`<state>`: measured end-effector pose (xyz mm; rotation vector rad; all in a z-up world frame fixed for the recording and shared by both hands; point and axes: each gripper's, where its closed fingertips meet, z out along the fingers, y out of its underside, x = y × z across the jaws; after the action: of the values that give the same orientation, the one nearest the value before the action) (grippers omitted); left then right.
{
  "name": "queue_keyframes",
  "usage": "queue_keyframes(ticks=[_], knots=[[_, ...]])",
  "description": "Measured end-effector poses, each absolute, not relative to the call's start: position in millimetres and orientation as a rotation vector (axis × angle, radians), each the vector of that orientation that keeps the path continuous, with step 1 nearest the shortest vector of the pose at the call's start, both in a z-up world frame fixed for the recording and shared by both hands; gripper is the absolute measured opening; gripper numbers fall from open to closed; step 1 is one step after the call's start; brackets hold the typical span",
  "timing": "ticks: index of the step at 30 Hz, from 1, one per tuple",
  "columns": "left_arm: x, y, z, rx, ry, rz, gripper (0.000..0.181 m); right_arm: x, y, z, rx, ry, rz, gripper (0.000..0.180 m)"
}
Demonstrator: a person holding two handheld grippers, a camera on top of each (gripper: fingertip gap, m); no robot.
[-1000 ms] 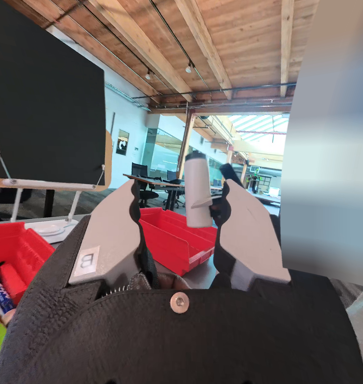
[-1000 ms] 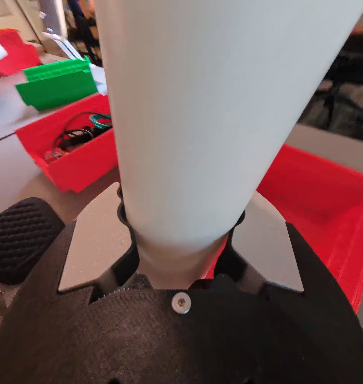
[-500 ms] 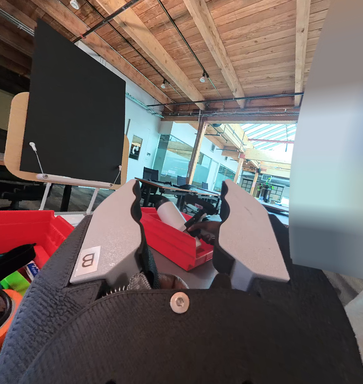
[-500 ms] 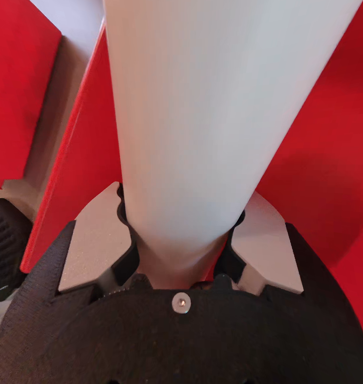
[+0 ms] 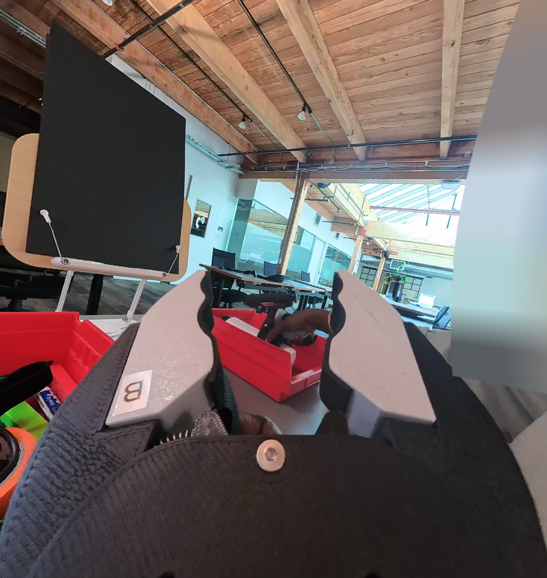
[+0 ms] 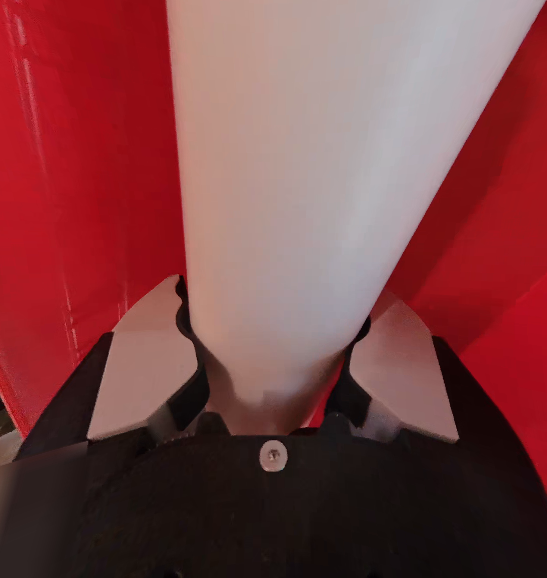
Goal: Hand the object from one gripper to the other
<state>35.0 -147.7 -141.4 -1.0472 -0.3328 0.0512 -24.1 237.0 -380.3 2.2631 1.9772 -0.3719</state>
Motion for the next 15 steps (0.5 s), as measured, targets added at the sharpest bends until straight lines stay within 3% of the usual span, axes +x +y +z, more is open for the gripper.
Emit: queue_keyframes(ticks=[6, 15], knots=[[38, -148, -140, -1.055, -0.319, 0.079, 0.075, -26, 237, -387, 2.282, 2.040, -0.172, 0.103], [30, -150, -145, -1.085, -0.349, 0.109, 0.084, -40, 240, -349, 2.357, 2.278, -0.378, 0.111]])
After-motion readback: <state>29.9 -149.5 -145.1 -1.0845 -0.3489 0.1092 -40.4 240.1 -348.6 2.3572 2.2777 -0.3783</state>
